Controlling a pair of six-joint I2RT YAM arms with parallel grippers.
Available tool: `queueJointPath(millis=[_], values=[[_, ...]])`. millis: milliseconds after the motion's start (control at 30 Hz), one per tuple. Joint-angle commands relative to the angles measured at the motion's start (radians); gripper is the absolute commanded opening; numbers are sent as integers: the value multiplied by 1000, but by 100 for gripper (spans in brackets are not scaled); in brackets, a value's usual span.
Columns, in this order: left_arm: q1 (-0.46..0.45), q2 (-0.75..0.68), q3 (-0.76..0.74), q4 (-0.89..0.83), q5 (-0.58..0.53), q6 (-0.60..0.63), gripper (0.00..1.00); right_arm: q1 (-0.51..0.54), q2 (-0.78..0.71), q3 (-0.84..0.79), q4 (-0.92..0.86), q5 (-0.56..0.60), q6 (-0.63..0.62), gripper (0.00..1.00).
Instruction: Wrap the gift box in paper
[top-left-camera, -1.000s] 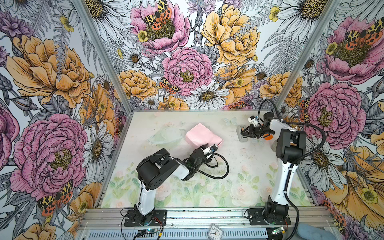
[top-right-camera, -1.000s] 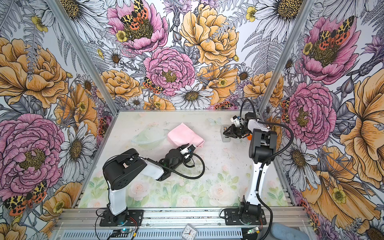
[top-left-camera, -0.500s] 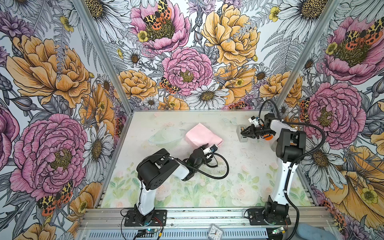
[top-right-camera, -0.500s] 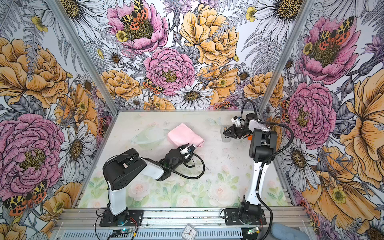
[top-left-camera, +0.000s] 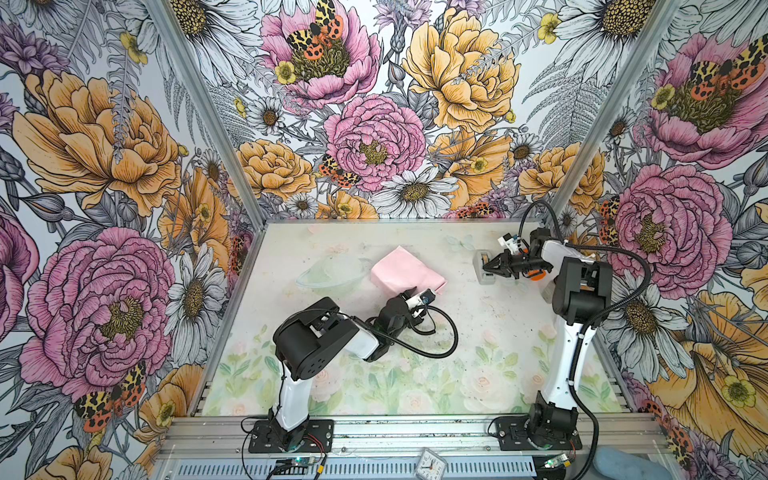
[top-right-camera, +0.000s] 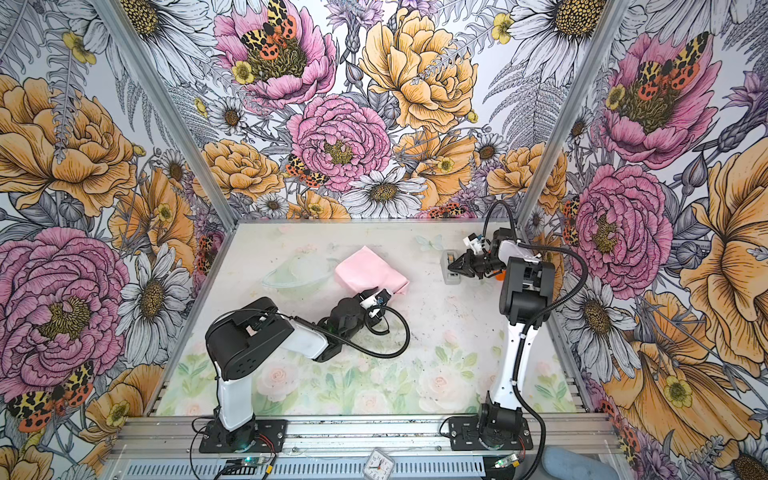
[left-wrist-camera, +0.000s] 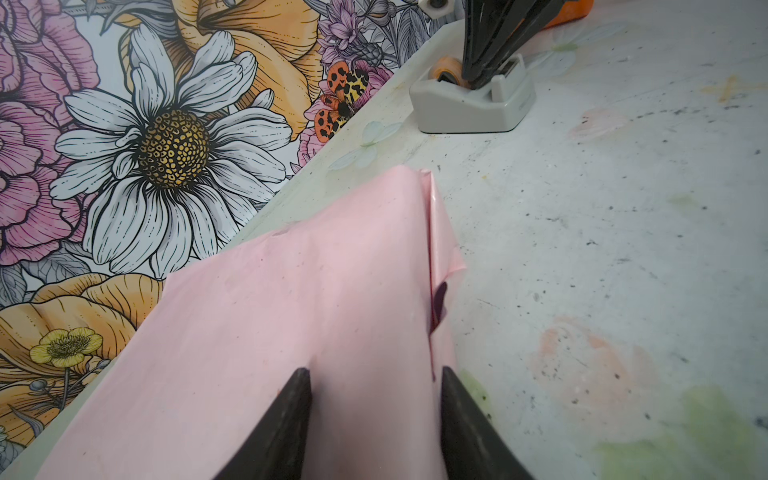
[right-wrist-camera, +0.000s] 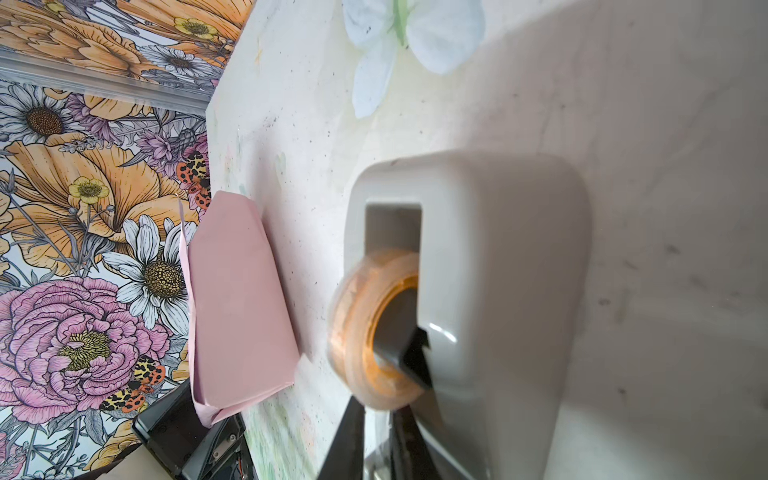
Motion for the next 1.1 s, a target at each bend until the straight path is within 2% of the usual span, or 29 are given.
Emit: queueJointPath(millis=[0,367,567,1067], values=[[-10,86,-40,-261,53,-88,49,-1,25,16,-1,-12,-2,14],[-10,83,-36,-270,47,-87,49,-3,-8,12,0,-29,-5,0],[-11,80,-37,-273,47,-87,49,-2,-76,-12,1,-44,2,0],[-16,85,-37,-272,52,-91,49,-13,-234,-142,19,27,49,0]])
